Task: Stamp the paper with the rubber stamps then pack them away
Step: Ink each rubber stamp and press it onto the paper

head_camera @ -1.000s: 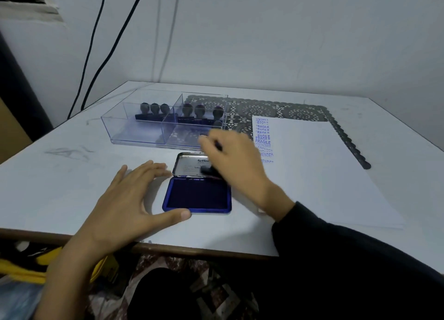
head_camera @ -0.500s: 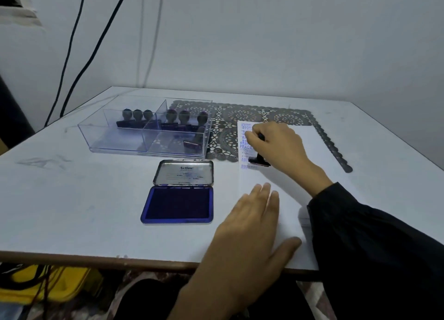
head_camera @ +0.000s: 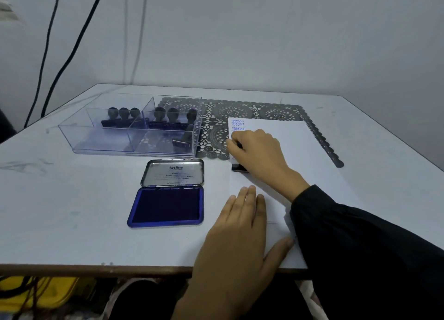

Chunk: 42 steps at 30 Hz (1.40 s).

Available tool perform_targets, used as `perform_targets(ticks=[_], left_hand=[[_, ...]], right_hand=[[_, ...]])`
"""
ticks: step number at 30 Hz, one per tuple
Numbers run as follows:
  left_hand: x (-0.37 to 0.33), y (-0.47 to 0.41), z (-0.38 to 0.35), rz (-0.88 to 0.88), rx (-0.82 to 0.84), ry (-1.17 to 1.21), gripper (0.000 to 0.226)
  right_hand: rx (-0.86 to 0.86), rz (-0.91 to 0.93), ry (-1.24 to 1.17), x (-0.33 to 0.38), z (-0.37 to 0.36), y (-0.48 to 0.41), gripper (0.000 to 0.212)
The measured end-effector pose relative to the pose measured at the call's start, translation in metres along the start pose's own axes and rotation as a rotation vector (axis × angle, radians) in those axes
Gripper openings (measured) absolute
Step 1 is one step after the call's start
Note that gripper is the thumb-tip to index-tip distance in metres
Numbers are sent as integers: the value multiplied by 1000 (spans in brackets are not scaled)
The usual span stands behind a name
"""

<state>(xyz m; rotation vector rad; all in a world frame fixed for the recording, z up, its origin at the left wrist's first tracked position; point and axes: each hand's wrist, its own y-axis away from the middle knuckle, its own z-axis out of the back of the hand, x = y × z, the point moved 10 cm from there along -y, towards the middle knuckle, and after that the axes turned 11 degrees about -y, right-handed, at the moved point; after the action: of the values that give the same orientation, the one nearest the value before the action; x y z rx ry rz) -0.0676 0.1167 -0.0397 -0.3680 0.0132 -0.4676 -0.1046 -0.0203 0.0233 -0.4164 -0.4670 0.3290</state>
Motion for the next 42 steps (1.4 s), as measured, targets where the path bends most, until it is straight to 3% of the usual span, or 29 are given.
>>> perform_targets(ticks=[14, 21, 27, 34, 42], left_hand=[[0, -1, 2, 3, -42, -33, 76], [1, -2, 0, 8, -24, -26, 76], [0, -1, -1, -1, -25, -16, 76], [0, 1, 9, -19, -72, 13, 69], [57, 22, 50, 90, -227, 275, 66]], right_hand=[[-82, 98, -21, 9, 2, 16, 46], [-79, 23, -39, 0, 4, 9, 43], [-291, -66, -247, -21, 48, 2, 38], [-223, -103, -249, -24, 38, 5, 39], [-201, -125, -225, -21, 35, 7, 39]])
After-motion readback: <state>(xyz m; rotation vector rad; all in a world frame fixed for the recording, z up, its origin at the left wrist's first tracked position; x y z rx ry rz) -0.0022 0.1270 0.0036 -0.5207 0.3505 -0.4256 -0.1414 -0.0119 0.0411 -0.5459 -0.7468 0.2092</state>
